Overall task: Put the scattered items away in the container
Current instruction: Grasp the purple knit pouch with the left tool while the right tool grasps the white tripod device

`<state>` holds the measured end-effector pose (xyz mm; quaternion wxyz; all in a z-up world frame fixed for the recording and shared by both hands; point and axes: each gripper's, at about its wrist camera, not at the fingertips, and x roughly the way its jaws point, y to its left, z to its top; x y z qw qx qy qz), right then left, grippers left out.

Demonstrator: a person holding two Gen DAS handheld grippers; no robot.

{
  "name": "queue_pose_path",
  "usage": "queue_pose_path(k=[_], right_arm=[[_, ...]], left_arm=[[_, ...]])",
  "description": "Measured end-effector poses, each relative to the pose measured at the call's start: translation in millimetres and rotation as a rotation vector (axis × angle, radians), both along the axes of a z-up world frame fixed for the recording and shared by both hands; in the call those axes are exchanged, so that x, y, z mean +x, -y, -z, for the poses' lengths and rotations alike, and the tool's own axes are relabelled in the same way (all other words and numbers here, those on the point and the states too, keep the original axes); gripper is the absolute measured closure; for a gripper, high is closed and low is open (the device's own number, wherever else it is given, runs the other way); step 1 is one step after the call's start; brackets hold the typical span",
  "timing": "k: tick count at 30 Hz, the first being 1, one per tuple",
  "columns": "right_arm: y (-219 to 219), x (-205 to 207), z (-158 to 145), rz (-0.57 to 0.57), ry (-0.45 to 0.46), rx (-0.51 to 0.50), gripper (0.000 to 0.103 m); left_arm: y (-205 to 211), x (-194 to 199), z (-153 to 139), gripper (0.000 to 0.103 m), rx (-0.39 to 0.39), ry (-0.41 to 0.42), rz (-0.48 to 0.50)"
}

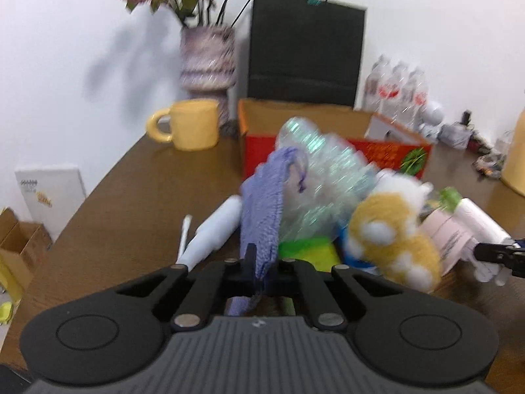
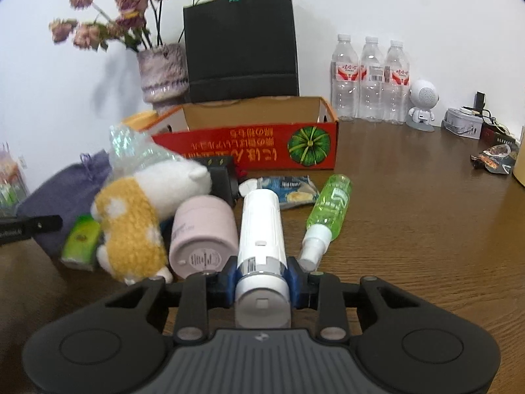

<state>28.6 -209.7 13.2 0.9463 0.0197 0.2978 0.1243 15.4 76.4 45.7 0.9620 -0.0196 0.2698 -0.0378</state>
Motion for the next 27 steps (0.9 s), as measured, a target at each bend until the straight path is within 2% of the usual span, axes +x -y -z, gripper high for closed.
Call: queue_pose_path(k=[5,8,13,16,19,23,27], right_arm=[[6,-10,-26,-0.029,0.077,0.032,0.075],[12,-7,-46,-0.059,0.105,0.072,0.075],[20,22,-81,-0.057,0.163,0.093,0.075],[27,63,-97,-0.040,0.125,0.172,0.075],[21,125,-98,-0.014,0.057,0.185,0.075],[14,209,-98,0.020,-0.035,0.202,0.075],[6,289,-93,0.043,-0.129,0.196,0.075]], left_arm=[[11,-11,-48,0.099,-0.086,0.111,0.086],[20,-1,-75,0.099,-0.120,0.162,0.140],[44,46,-103,0.099,-0.078,0.187,0.161],[51,97,-106,0.099,-0.109,0.132,0.152],[59,160,-100,0.099,-0.178,0.057,0.174],[74,247,-84,0.099,-0.219,-0.066,0.115],[94,319,-64,0.099,-0.205,-0.152,0.067]])
